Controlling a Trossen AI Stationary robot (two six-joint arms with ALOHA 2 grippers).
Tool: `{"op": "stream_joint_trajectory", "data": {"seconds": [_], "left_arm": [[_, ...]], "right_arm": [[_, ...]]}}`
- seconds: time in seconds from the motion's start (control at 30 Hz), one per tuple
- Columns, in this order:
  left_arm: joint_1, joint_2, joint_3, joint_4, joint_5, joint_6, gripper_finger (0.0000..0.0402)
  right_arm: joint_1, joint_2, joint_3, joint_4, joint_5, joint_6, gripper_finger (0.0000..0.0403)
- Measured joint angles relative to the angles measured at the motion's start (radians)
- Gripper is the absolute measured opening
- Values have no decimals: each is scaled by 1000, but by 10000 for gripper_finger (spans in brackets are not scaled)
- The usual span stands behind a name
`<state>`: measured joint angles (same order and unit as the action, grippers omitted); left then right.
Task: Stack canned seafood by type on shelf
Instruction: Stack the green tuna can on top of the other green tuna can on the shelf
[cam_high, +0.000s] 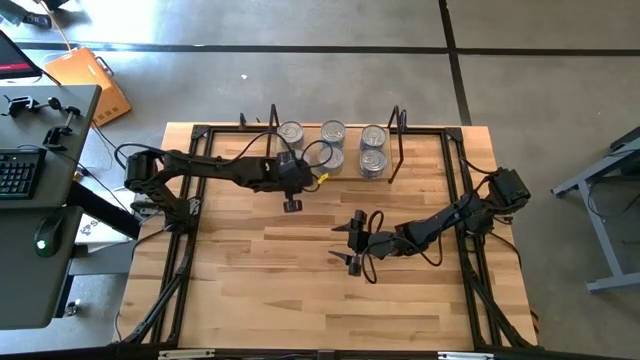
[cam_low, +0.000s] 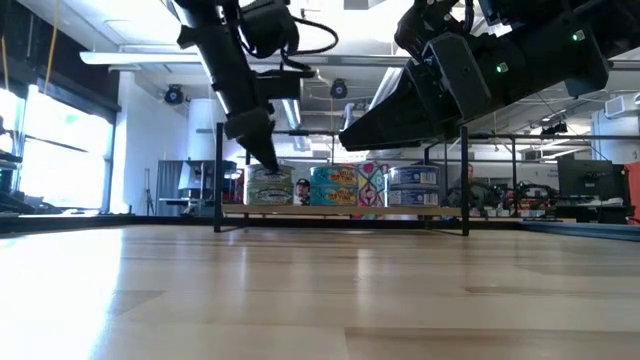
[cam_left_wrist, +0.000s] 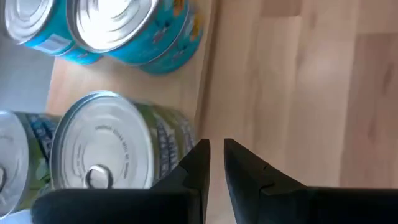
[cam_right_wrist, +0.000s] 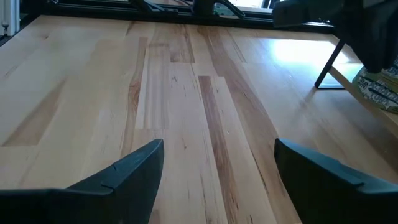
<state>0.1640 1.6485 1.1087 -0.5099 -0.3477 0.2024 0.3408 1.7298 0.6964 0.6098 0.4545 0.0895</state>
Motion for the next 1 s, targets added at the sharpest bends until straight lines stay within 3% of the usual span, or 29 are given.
{"op": "stream_joint_trajectory", "data": {"seconds": [0.7, 1.0], "left_arm": [[39, 0, -33, -33, -110, -132, 37], [12, 0, -17, -3, -74, -219, 37]], "right_arm": [[0, 0, 0, -1, 0, 0, 298], [-1, 0, 0, -1, 0, 0, 298]]}}
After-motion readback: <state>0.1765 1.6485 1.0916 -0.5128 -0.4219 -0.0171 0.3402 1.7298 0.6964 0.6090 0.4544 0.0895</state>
